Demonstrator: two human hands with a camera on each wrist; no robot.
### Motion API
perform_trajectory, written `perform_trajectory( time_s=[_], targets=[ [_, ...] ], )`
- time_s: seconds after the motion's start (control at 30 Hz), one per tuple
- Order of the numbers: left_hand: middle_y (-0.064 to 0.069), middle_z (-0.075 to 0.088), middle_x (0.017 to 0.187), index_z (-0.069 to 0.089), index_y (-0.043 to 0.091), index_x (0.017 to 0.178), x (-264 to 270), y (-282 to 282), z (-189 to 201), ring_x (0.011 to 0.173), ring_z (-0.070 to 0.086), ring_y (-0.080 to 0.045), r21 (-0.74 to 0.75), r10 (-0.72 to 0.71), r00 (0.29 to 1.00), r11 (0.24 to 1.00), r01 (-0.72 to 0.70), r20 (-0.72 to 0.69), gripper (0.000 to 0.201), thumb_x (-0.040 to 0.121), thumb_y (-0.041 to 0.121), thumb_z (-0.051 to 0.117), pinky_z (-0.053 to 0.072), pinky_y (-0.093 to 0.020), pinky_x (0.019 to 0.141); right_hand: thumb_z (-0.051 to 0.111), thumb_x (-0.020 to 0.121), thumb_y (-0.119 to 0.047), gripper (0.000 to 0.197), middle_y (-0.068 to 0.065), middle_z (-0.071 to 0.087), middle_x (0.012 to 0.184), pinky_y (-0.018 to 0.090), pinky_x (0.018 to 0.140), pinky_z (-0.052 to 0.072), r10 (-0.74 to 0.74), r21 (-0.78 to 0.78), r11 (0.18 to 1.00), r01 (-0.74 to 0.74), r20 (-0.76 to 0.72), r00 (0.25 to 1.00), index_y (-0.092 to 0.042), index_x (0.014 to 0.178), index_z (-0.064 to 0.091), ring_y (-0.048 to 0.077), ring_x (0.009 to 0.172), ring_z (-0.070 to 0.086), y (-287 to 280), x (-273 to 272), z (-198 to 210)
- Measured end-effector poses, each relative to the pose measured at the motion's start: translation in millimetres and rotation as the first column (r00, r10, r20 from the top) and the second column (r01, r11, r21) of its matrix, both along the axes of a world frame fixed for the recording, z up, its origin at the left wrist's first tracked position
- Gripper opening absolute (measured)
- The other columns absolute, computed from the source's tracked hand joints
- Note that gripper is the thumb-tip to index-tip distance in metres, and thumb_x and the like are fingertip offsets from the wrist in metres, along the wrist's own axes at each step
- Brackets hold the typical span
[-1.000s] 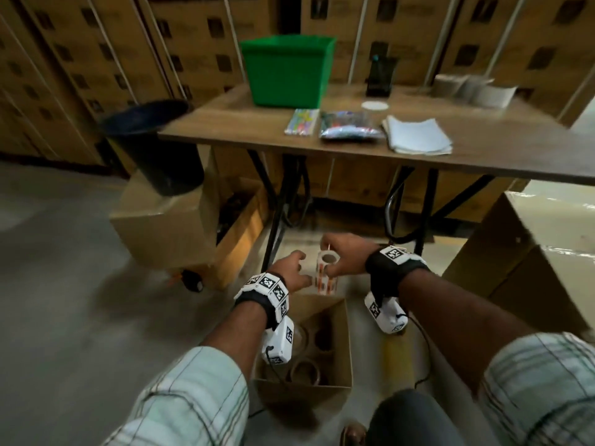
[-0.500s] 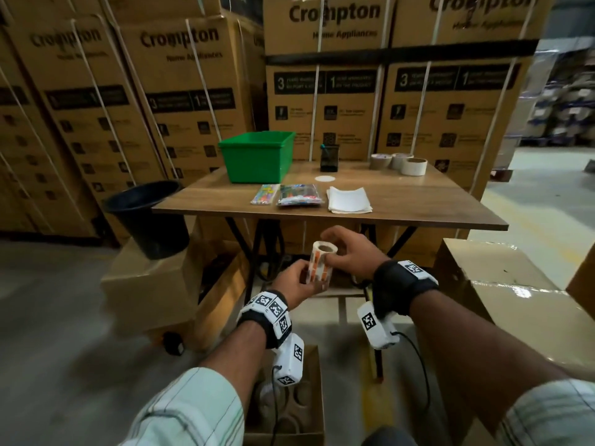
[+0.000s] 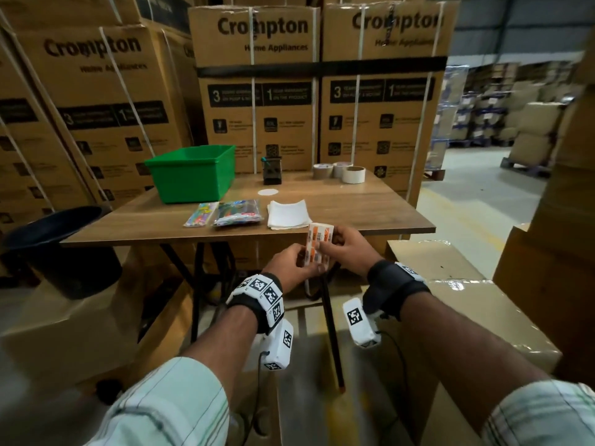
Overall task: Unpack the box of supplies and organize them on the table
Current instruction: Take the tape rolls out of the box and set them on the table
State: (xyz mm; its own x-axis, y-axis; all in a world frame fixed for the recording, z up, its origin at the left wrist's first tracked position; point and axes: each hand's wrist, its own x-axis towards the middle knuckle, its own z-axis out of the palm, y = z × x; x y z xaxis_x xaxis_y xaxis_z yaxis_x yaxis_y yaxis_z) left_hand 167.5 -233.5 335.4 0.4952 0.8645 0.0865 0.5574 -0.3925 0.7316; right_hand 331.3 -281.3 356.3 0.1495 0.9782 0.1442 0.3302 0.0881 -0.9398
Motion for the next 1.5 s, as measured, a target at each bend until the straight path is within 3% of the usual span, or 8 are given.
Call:
perform_trajectory(
  time_s=[0.2, 0.3, 0.5, 0.67, 1.1, 1.27, 1.37, 1.5],
  targets=[
    [-0.003, 0.063, 0.123, 0.050, 0.017, 0.129, 58.6, 30.7, 24.1, 0.109, 0.062, -0.019, 0.029, -0.102, 0.992, 0.994, 0.104, -0.073, 0.051, 0.086, 0.040, 0.064, 0.051, -0.040, 0.096, 0.064, 0.087, -0.026, 0.042, 0.006, 0.064, 0.112, 0.037, 0.085, 0.056, -0.211, 0.010, 0.977, 0.211, 0.117, 0.971, -0.013, 0.124, 0.047, 0.021, 0.097, 0.066, 9.3, 73.4, 23.0],
    [-0.003, 0.062, 0.125, 0.052, 0.015, 0.129, 86.5, 44.6, 33.7, 0.112, 0.060, -0.021, 0.132, -0.100, 0.984, 0.984, 0.120, -0.146, 0.045, 0.091, 0.037, 0.059, 0.049, -0.038, 0.098, 0.066, 0.084, -0.036, 0.044, -0.002, 0.062, 0.106, 0.034, 0.083, 0.055, -0.408, 0.123, 0.913, 0.389, 0.278, 0.869, -0.017, 0.120, 0.049, 0.015, 0.093, 0.063, 24.9, 113.0, 25.8],
    [-0.006, 0.057, 0.134, 0.053, 0.016, 0.130, 132.7, 65.8, 27.2, 0.122, 0.053, -0.026, 0.175, -0.118, 0.966, 0.971, 0.161, -0.232, 0.045, 0.091, 0.038, 0.057, 0.044, -0.040, 0.103, 0.068, 0.084, -0.032, 0.040, 0.005, 0.063, 0.114, 0.040, 0.088, 0.055, -0.612, 0.178, 0.791, 0.585, 0.222, 0.759, -0.015, 0.116, 0.050, 0.021, 0.101, 0.063, 53.5, 172.3, 13.4],
    [-0.007, 0.058, 0.131, 0.055, 0.016, 0.128, 153.8, 81.3, 6.2, 0.122, 0.053, -0.027, 0.203, -0.080, 0.967, 0.970, 0.131, -0.240, 0.044, 0.090, 0.038, 0.057, 0.043, -0.042, 0.103, 0.067, 0.085, -0.030, 0.042, 0.004, 0.062, 0.118, 0.041, 0.090, 0.054, -0.627, 0.194, 0.779, 0.596, 0.227, 0.745, -0.016, 0.119, 0.048, 0.020, 0.104, 0.062, 72.4, 191.0, -3.4],
    [0.004, 0.030, 0.156, 0.038, 0.033, 0.143, 173.5, 83.8, 0.2, 0.145, 0.024, -0.022, 0.309, -0.044, 0.906, 0.932, 0.189, -0.421, 0.053, 0.093, 0.045, 0.050, 0.014, -0.047, 0.119, 0.068, 0.081, -0.041, 0.045, -0.001, 0.063, 0.114, 0.041, 0.088, 0.054, -0.679, 0.208, 0.733, 0.648, 0.293, 0.674, -0.023, 0.119, 0.051, 0.019, 0.102, 0.062, 91.6, 196.8, -28.5],
    [-0.002, 0.046, 0.146, 0.042, 0.022, 0.142, 147.3, 75.0, 12.2, 0.132, 0.046, -0.024, 0.150, -0.143, 0.974, 0.974, 0.171, -0.178, 0.053, 0.093, 0.037, 0.055, 0.038, -0.041, 0.110, 0.077, 0.069, -0.046, 0.080, 0.005, 0.044, 0.132, 0.049, 0.102, 0.043, -0.667, 0.226, 0.741, 0.632, 0.353, 0.656, -0.024, 0.135, 0.037, 0.024, 0.123, 0.044, 71.6, 182.0, -19.9],
    [-0.003, 0.053, 0.139, 0.049, 0.020, 0.137, 120.0, 64.9, 20.9, 0.123, 0.053, -0.022, 0.233, -0.105, 0.989, 0.964, 0.128, -0.108, 0.044, 0.094, 0.030, 0.053, 0.044, -0.035, 0.102, 0.071, 0.072, -0.053, 0.071, 0.002, 0.040, 0.131, 0.048, 0.104, 0.038, -0.680, 0.355, 0.728, 0.586, 0.480, 0.555, -0.029, 0.129, 0.037, 0.022, 0.122, 0.039, 53.0, 150.0, -26.6],
    [-0.003, 0.064, 0.121, 0.061, 0.018, 0.122, 74.6, 52.2, 14.8, 0.111, 0.059, -0.020, 0.253, -0.070, 0.997, 0.965, 0.071, -0.011, 0.031, 0.093, 0.026, 0.054, 0.047, -0.031, 0.095, 0.063, 0.080, -0.046, 0.047, 0.002, 0.045, 0.121, 0.037, 0.096, 0.043, -0.613, 0.452, 0.785, 0.424, 0.472, 0.634, -0.024, 0.117, 0.045, 0.019, 0.111, 0.044, 34.2, 86.2, -45.6]
  ],
)
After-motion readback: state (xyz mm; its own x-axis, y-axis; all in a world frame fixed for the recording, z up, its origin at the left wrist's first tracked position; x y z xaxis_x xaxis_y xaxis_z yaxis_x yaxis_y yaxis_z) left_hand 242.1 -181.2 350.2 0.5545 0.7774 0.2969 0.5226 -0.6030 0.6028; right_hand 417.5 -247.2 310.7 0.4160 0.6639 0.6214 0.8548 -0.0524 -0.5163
